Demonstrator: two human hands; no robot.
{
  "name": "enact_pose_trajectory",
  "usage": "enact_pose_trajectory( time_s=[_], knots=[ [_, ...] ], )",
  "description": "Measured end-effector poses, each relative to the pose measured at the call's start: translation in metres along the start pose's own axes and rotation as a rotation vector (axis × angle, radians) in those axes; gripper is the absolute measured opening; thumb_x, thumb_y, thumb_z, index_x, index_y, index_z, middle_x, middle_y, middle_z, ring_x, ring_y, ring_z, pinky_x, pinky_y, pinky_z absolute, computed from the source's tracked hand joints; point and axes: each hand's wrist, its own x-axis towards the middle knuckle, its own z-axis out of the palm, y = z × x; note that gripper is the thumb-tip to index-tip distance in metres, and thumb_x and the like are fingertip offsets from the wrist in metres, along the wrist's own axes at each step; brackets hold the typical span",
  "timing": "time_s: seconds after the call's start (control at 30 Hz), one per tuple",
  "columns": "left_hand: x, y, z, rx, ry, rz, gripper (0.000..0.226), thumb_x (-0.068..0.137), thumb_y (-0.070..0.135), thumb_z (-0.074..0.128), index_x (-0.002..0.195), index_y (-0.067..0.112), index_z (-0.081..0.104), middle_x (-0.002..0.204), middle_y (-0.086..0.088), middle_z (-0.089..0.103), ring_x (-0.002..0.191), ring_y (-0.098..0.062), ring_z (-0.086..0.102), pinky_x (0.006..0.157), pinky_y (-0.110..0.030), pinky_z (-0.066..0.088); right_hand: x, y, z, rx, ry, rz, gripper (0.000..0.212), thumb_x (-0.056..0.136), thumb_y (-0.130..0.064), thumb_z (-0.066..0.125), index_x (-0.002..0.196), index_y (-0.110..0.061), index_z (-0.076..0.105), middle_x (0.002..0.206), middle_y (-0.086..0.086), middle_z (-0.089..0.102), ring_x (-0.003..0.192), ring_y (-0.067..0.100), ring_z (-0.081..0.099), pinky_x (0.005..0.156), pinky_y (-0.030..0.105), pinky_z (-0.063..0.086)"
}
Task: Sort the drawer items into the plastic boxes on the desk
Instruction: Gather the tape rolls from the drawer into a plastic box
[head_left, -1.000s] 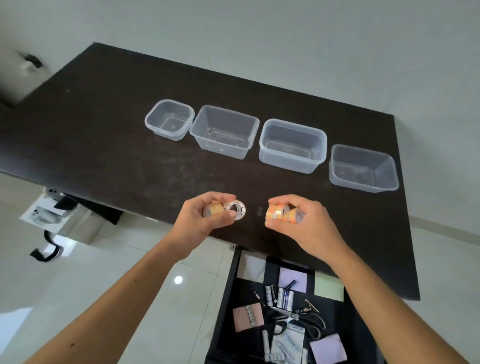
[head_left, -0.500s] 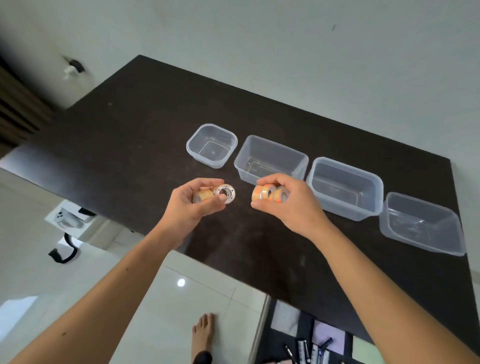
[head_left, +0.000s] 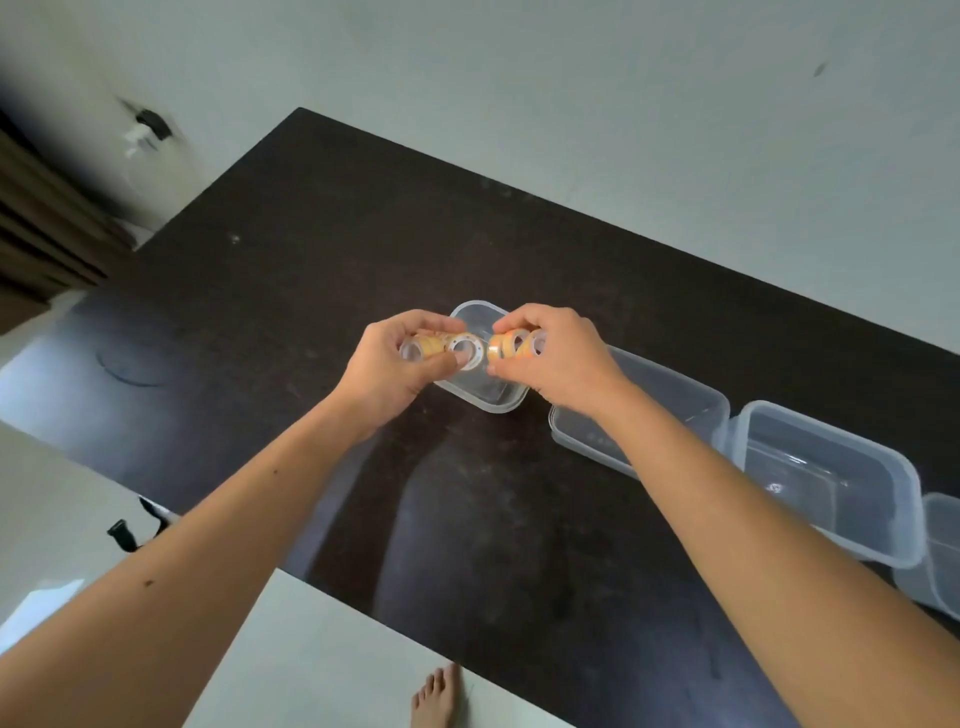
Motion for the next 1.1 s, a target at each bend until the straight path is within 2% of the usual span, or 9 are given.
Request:
enact_pose_trajectory(
  time_s=[0.1,0.27,0.43,0.53,0.67,0.73,0.87,1.03,1.1],
  knots=[
    [0.01,-0.004,0.001,0.014,-0.006,0.014,0.029,0.08,0.026,0.088,0.107,0.027,0.079,0.103,-0.006,0.079,0.088,-0.015,0.07,0.093,-0.057,0.059,0.012,0.004,0.005,-0.026,-0.017,0.001,0.042,0.081,-0.033,0.089,0.119,-0.028,0.073,0.108,-0.011,0.07,0.091,0.009,0.068,0.074,0.021,0.057],
    [0.014,-0.005,0.003,-0.037,0.013,0.011,0.035,0.08,0.022,0.087,0.113,0.024,0.078,0.105,-0.007,0.08,0.091,-0.017,0.072,0.097,-0.055,0.059,0.018,0.008,0.009,0.012,-0.003,-0.006,0.053,0.073,-0.045,0.094,0.118,-0.027,0.074,0.111,-0.008,0.075,0.096,0.01,0.071,0.081,0.028,0.06],
    [0.011,-0.002,0.007,-0.065,0.002,0.021,0.05,0.076,0.029,0.088,0.122,0.02,0.073,0.121,0.0,0.077,0.104,-0.019,0.074,0.1,-0.05,0.059,0.019,0.011,0.011,0.02,0.068,-0.034,0.051,0.074,-0.05,0.093,0.116,-0.029,0.073,0.118,-0.008,0.069,0.106,0.007,0.067,0.08,0.016,0.052],
    [0.01,0.002,0.014,-0.13,0.003,0.02,0.054,0.075,0.026,0.088,0.125,0.018,0.07,0.122,0.0,0.076,0.112,-0.021,0.074,0.103,-0.047,0.057,0.018,0.009,0.011,0.033,0.101,-0.036,0.041,0.08,-0.046,0.091,0.114,-0.03,0.073,0.116,-0.01,0.07,0.102,0.004,0.068,0.08,0.014,0.054],
    [0.009,0.0,0.022,-0.124,0.015,0.038,0.043,0.086,0.006,0.084,0.124,0.019,0.069,0.123,0.006,0.074,0.117,-0.011,0.07,0.111,-0.043,0.053,0.016,0.01,0.008,0.053,0.129,-0.035,0.029,0.086,-0.033,0.088,0.111,-0.027,0.075,0.113,-0.008,0.072,0.095,0.0,0.069,0.066,0.0,0.047],
    [0.008,-0.001,0.024,-0.119,0.028,0.05,0.04,0.087,0.004,0.082,0.12,0.023,0.069,0.124,0.005,0.074,0.117,-0.013,0.07,0.111,-0.045,0.053,0.013,0.01,0.006,0.074,0.145,-0.042,0.025,0.086,-0.026,0.087,0.109,-0.026,0.076,0.111,-0.007,0.073,0.093,0.0,0.069,0.067,-0.003,0.045],
    [0.005,-0.002,0.023,-0.119,0.044,0.045,0.034,0.087,0.009,0.084,0.113,0.028,0.071,0.125,-0.001,0.073,0.121,-0.021,0.069,0.109,-0.048,0.053,0.005,0.009,0.003,0.104,0.147,-0.052,0.025,0.087,-0.023,0.087,0.109,-0.026,0.076,0.108,-0.01,0.072,0.091,-0.001,0.069,0.066,-0.004,0.045],
    [-0.002,0.002,0.022,-0.02,0.046,0.066,0.034,0.092,0.007,0.079,0.122,0.018,0.069,0.114,0.003,0.075,0.11,-0.015,0.072,0.102,-0.037,0.058,-0.008,0.008,0.001,0.121,0.139,-0.057,0.024,0.087,-0.023,0.086,0.107,-0.028,0.075,0.106,-0.012,0.074,0.093,0.002,0.071,0.066,0.002,0.05],
    [-0.004,0.003,0.022,0.031,0.052,0.065,0.031,0.094,0.006,0.075,0.123,0.017,0.07,0.112,0.001,0.076,0.107,-0.015,0.073,0.101,-0.037,0.059,-0.014,0.008,0.0,0.145,0.149,-0.055,0.022,0.087,-0.02,0.086,0.105,-0.028,0.076,0.106,-0.011,0.075,0.092,0.003,0.073,0.068,0.003,0.052]
  ],
)
